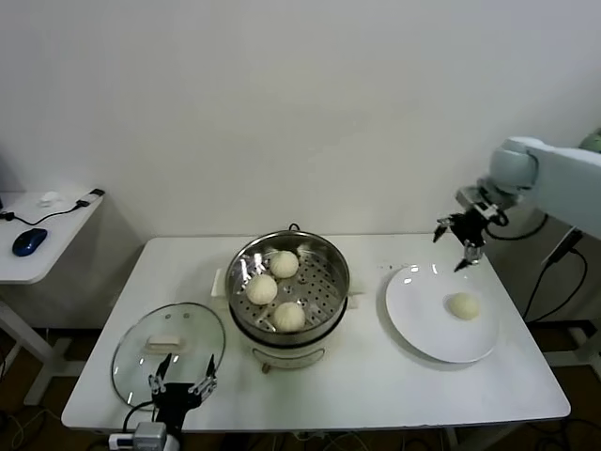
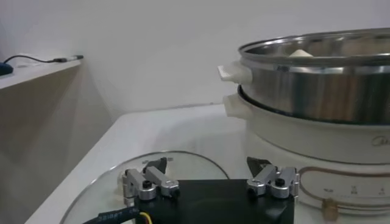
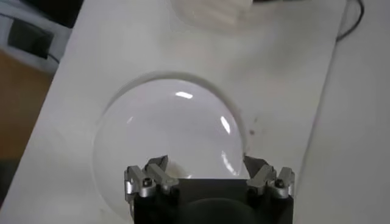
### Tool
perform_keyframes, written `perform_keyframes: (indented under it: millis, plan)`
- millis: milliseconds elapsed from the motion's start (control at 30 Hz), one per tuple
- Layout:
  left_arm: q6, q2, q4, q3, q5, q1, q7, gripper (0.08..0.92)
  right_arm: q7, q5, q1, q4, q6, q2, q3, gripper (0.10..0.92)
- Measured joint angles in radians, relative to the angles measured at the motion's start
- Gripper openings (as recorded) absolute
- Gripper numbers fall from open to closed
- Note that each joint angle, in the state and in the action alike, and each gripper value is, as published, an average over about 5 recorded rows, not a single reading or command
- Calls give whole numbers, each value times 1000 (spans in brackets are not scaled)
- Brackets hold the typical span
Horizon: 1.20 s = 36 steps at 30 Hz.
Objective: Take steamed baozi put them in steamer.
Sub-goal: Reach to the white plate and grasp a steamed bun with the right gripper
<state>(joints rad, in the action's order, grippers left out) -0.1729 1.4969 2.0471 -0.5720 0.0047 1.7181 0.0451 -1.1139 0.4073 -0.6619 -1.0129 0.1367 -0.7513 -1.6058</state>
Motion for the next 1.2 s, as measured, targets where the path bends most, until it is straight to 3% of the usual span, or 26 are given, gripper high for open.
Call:
perform_keyframes:
  millis: [333,900,1067,1200]
  plan:
    - [6,3,1,-10,1,8,1,823,35,-112,257,147,-48,26,196,823]
    - [10,7,-4,-15,0,11,4,823,74,-232,463,347,-75,-73,393,822]
    - [10,7,-5,-14,-1,10,4,823,71,-244,483,368,-77,-86,415,800]
    - [10,7,-5,-14,-1,10,5,823,65,-246,488,373,-79,-89,425,734]
